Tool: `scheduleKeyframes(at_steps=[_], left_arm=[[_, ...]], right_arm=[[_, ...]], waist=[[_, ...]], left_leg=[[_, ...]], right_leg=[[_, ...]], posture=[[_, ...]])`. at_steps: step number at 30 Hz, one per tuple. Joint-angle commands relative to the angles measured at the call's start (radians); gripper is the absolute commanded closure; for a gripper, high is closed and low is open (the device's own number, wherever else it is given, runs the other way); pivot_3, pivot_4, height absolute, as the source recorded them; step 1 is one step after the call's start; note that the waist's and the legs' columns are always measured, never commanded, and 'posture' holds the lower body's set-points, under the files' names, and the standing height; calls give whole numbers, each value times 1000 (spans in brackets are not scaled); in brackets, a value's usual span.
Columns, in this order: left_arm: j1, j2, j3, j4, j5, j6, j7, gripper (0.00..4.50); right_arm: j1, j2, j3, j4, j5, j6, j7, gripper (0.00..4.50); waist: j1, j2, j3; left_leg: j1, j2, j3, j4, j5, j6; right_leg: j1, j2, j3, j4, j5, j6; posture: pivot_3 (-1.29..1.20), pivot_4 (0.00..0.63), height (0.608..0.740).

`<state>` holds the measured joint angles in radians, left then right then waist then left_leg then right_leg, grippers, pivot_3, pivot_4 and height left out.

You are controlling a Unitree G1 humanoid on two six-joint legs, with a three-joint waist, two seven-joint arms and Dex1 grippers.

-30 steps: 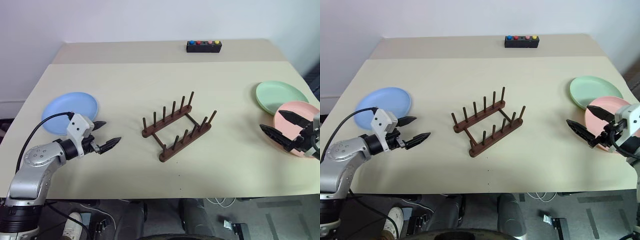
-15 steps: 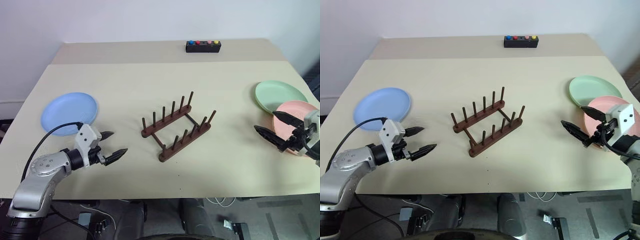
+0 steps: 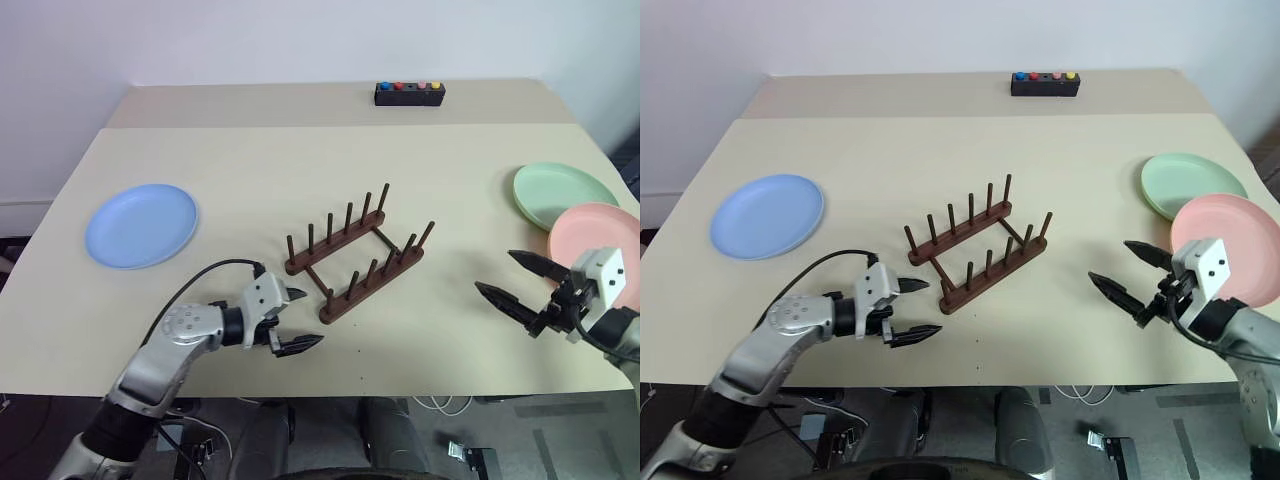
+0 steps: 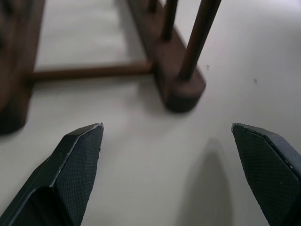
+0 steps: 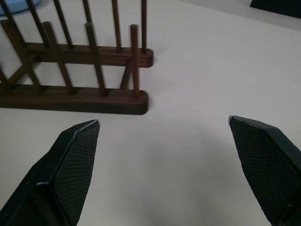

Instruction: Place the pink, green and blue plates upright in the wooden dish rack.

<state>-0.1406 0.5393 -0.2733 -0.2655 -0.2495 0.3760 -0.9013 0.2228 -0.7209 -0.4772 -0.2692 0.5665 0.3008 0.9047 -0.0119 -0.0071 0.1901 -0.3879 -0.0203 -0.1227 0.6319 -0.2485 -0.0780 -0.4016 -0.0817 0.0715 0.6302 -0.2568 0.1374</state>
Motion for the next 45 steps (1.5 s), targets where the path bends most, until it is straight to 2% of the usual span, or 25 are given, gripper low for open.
scheduleKeyframes(at_steps=[1,4,6,8,12,13,16,22,31,36,45], left_arm=[[-9,-31,-71,50,43,-27,-2,0],[-28,-59,-95,107,97,-62,27,0],[-43,-73,-101,151,137,-97,54,530],[-50,-89,-94,178,145,-128,64,1356],[-55,-98,-84,207,140,-163,54,3381],[-56,-96,-83,211,142,-172,49,3675],[-91,-91,-87,256,175,-209,49,3728],[-229,-109,-67,405,154,-256,-19,3728],[-528,-192,-74,800,144,-444,-230,3728],[-638,-227,-67,992,179,-553,-282,3728],[-727,-251,-32,1179,209,-649,-308,3728]], right_arm=[[37,21,-6,-101,8,14,-40,35],[57,38,4,-140,10,28,-66,35],[72,50,17,-155,0,28,-77,0],[85,66,49,-155,-29,12,-91,0],[84,105,119,-163,-68,-4,-127,0],[82,113,130,-165,-71,-6,-133,0],[69,130,158,-157,-89,-15,-150,0],[39,140,190,-116,-112,-35,-158,0],[-7,162,216,-69,-136,-67,-169,0],[-21,170,228,-67,-145,-79,-184,0],[-22,182,243,-77,-149,-80,-196,0]], waist=[[0,0,0],[1,0,0],[5,0,-1],[6,-1,-1],[2,0,-2],[1,0,-2],[2,1,-2],[1,0,-2],[0,-2,-1],[-2,-3,0],[-2,-3,0]], left_leg=[[1,0,0,0,0,0],[4,0,0,0,0,0],[7,0,0,0,0,0],[11,0,0,0,0,0],[12,0,0,-1,-1,0],[12,0,0,-1,-1,0],[12,0,0,-1,-1,0],[13,0,0,0,-1,0],[12,0,0,-1,0,0],[10,0,0,-1,-1,2],[8,0,0,-1,-1,2]], right_leg=[[1,0,0,0,0,0],[4,0,0,-1,-1,-2],[7,0,0,-2,-2,-2],[13,0,0,-3,-4,1],[14,0,0,-4,-4,1],[13,0,0,-4,-4,1],[13,0,0,-4,-3,-2],[13,0,0,-3,-4,1],[12,0,0,-3,-2,-1],[10,0,0,-3,-1,2],[8,0,0,-3,0,4]], posture=[[0,150,740],[0,150,740],[0,150,740],[0,150,740],[0,150,740],[0,150,740],[0,150,740],[0,150,740],[0,150,740],[0,150,740],[0,150,740]])
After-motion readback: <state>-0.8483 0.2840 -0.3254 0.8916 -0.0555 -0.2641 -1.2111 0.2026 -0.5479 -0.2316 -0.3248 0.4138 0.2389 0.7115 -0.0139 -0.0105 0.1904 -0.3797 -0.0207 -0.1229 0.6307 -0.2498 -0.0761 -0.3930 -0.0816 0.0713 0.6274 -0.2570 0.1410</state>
